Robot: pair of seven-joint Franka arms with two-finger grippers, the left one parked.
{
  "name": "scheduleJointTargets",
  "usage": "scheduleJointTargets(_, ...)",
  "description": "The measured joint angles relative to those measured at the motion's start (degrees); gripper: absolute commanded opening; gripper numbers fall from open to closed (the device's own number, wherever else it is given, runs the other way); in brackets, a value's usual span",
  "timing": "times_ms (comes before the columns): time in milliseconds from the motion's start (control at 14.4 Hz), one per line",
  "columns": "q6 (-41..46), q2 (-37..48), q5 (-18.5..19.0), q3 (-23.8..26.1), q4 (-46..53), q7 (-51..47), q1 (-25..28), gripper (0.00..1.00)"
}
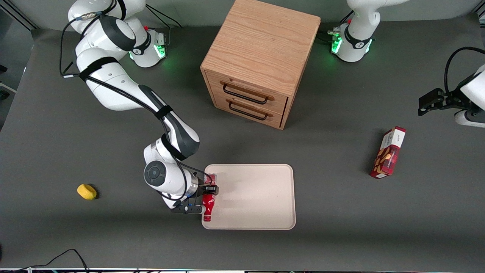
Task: Place coke bottle on tray
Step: 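Carry the bottle with the right gripper over the cream tray, then lower the bottle onto the tray and open the right gripper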
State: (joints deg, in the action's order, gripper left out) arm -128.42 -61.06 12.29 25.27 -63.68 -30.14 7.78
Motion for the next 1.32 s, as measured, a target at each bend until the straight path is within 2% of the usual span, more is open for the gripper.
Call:
scheduleJointTargets(278,0.0,-0.4,0.0,-0.2,0.0,0.0,0.0,0.00)
scheduleJointTargets(347,0.0,-0.5,0.0,-0.2,0.1,0.0,0.0,0.10)
scheduleJointTargets(417,0.0,-0.5,0.0,-0.2,0.1,0.0,0.0,0.66)
scheduleJointTargets(486,0.0,-0.6,0.0,-0.2,0.1,0.0,0.0,1.00)
scheduleJointTargets(833,0.0,-0.6,2.2,-0.4,0.1,0.0,0.0,1.00)
scheduleJointTargets(1319,0.0,-0.8,3.0,-0.7,0.0,0.0,0.2,1.00)
